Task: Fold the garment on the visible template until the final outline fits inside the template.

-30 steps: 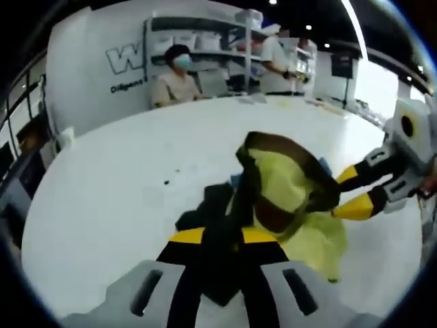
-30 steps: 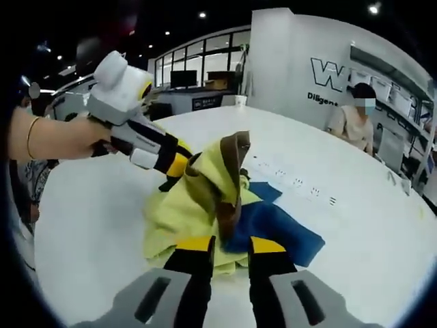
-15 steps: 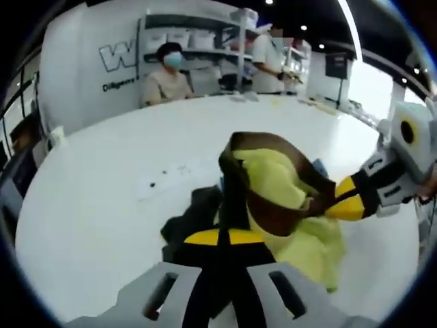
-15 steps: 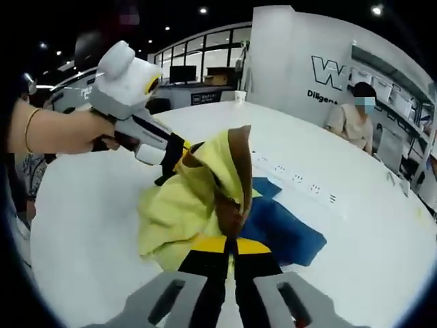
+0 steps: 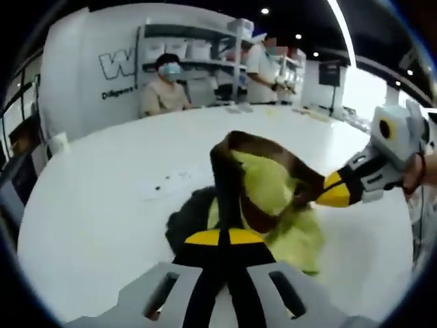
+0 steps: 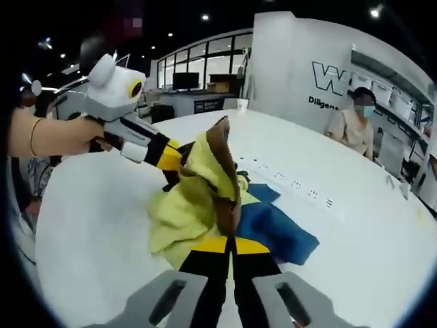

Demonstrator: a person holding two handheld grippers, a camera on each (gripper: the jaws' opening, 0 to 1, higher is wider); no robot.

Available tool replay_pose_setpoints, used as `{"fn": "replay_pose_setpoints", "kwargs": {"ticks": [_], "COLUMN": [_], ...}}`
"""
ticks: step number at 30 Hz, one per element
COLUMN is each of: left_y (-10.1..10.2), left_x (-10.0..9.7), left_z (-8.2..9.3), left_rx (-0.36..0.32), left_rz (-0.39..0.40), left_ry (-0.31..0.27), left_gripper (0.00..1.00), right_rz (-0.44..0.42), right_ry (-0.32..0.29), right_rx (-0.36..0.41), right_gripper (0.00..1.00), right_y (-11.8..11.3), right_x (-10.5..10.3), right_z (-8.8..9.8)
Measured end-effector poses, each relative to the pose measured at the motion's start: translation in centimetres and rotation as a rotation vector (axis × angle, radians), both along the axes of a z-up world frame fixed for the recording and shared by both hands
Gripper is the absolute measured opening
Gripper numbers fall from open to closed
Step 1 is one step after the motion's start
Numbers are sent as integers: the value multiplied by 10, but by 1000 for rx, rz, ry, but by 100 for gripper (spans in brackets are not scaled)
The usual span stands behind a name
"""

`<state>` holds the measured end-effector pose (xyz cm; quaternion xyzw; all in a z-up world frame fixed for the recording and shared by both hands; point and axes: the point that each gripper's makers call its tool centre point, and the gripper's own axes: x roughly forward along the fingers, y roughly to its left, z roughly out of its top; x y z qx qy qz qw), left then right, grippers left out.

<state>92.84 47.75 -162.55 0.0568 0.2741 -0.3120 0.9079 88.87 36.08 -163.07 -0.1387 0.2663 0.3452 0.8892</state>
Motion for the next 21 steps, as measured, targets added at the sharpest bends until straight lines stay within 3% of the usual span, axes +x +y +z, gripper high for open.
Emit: {"fn": "replay_pose_setpoints", "kwargs": {"ticks": [3,8,9,12,21], "left_y": [4,11,20,25,40], "left_x": [-17,-35,-44,-53,-61], "left_z": [16,28,32,38,37], "left_rx": [13,21,10,-25,-2], "left_rz": [-7,-11,-2,13,26], "left_ry": [-53,-100,-106,-112,-97], "left_gripper": [0,0,0,0,0], "right_rz": [8,11,0,4,15], "right_ry": [-17,-40,-47,-44,-54], "right_rx": [9,22,29,36,23], "right_gripper": [0,0,0,0,0], "right_y": [-4,-10,-17,-18,-21], "right_x": [-10,-21,-24,-29,-34], "right_z": [11,23,26,25,27]}}
